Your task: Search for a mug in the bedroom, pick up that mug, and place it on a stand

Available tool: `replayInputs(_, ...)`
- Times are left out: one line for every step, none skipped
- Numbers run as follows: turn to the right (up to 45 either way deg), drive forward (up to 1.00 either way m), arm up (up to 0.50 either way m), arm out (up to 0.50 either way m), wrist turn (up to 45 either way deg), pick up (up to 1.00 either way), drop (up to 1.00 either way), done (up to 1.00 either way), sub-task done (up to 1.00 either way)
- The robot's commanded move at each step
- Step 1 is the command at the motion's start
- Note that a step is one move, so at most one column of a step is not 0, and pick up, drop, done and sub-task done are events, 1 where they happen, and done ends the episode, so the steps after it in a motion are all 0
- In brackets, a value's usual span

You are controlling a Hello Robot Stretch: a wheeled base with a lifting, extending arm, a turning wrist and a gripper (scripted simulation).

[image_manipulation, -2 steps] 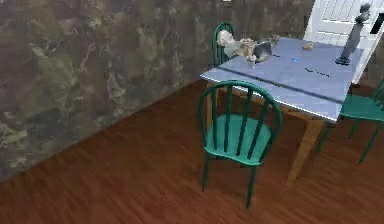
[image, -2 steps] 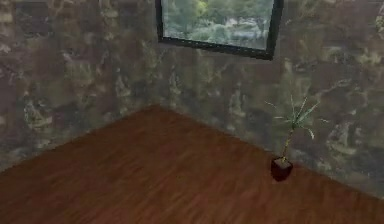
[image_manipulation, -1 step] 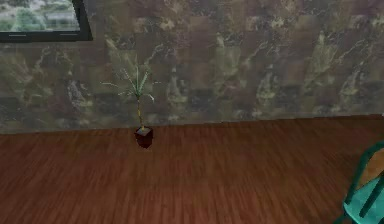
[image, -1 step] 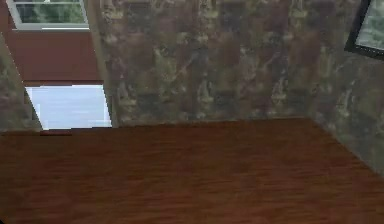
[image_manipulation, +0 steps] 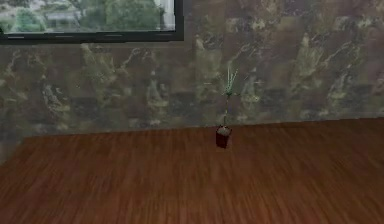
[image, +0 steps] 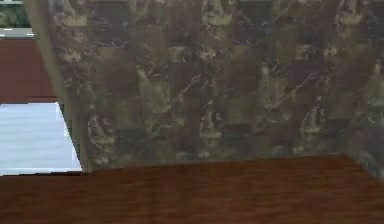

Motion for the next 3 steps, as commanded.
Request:
replayInputs(-45.0,0.00,0.00,0.00,0.0,0.00,0.00,0.00,0.00)
replayInputs(-6.0,0.00,0.00,0.00,0.0,0.00,0.00,0.00,0.00)
replayInputs(0.0,1.00,0.00,0.00,0.0,0.00,0.00,0.00,0.00)
